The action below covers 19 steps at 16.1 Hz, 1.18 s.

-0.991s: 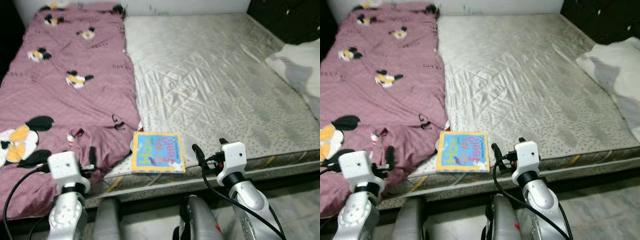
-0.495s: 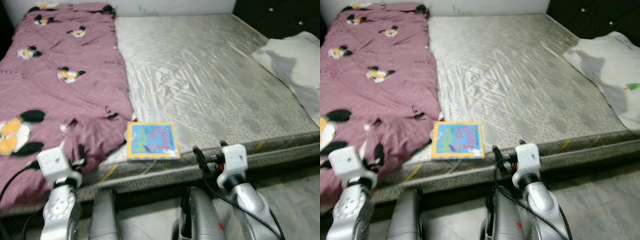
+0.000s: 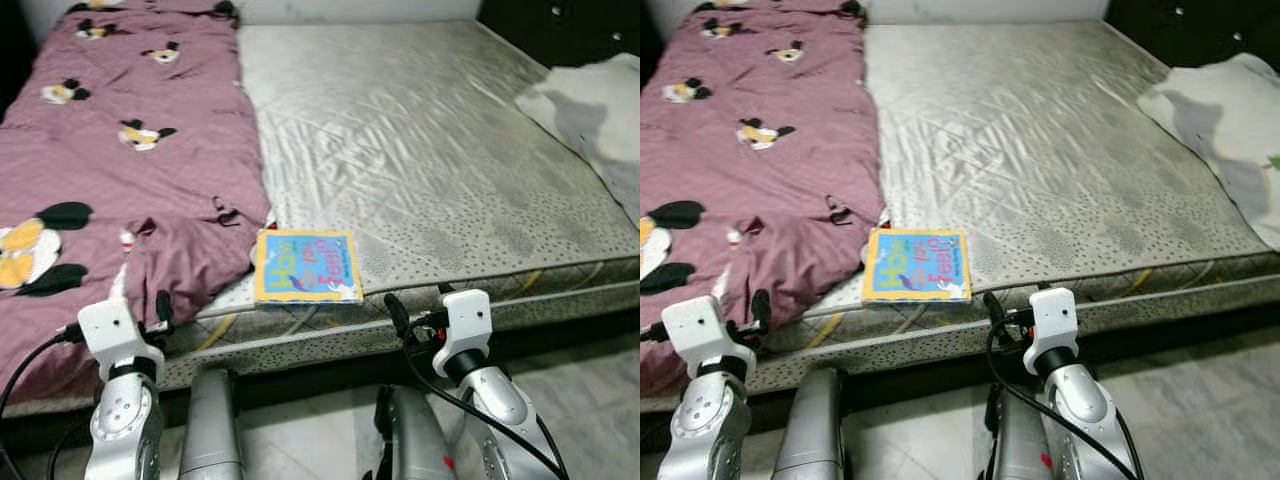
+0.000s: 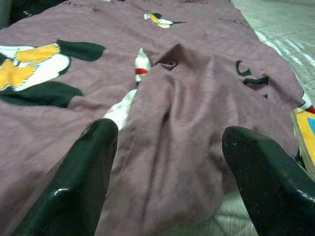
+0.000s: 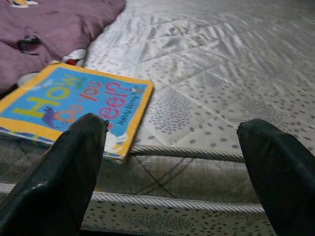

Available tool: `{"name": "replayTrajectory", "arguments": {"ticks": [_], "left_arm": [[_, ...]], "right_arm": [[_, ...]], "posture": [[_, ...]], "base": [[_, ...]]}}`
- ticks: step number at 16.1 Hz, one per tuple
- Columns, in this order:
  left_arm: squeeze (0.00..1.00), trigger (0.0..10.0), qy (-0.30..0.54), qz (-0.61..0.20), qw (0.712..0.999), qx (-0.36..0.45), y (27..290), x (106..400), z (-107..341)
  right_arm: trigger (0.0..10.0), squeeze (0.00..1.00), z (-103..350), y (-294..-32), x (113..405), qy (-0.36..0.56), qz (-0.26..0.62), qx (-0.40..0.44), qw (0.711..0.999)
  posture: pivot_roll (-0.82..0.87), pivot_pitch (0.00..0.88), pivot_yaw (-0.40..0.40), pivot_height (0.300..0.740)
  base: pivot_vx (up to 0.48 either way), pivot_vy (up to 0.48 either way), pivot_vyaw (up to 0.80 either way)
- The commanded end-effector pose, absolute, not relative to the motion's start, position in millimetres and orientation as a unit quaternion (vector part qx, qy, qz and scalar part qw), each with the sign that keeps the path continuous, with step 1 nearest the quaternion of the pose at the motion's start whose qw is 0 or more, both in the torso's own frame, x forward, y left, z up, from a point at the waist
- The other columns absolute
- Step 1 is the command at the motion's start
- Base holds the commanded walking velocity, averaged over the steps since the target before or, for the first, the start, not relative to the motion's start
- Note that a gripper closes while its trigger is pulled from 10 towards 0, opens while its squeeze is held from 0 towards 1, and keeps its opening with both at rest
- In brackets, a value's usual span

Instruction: Clean up the room

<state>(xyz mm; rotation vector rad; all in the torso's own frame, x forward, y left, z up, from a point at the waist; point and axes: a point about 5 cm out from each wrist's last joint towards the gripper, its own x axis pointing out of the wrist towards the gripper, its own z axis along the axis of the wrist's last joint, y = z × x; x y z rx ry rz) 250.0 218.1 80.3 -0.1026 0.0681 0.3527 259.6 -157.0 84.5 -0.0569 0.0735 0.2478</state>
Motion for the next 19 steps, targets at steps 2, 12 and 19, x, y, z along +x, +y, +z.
{"name": "replayTrajectory", "arguments": {"ticks": [2,12,19], "left_arm": [[0.0,10.0,0.048,0.177,0.981,-0.057,220.2,255.2,75.6],[0.0,10.0,0.091,0.083,0.986,-0.11,174.3,298.8,70.3],[0.0,10.0,0.196,0.084,0.967,-0.138,187.4,302.9,37.8]], "right_arm": [[10.0,0.0,86.3,-160.0,260.7,0.035,0.12,-0.028,0.992],[10.0,0.0,89.1,-173.3,252.2,0.04,0.104,-0.045,0.993],[10.0,0.0,97.2,-181.8,251.5,0.033,0.095,-0.059,0.993]], "posture": [[0.02,0.125,-0.045,0.513],[-0.05,0.138,-0.046,0.513],[-0.08,0.131,-0.042,0.513]], "base": [[0.0,0.0,0.0],[0.0,0.0,-0.24],[0.0,0.0,0.0]]}}
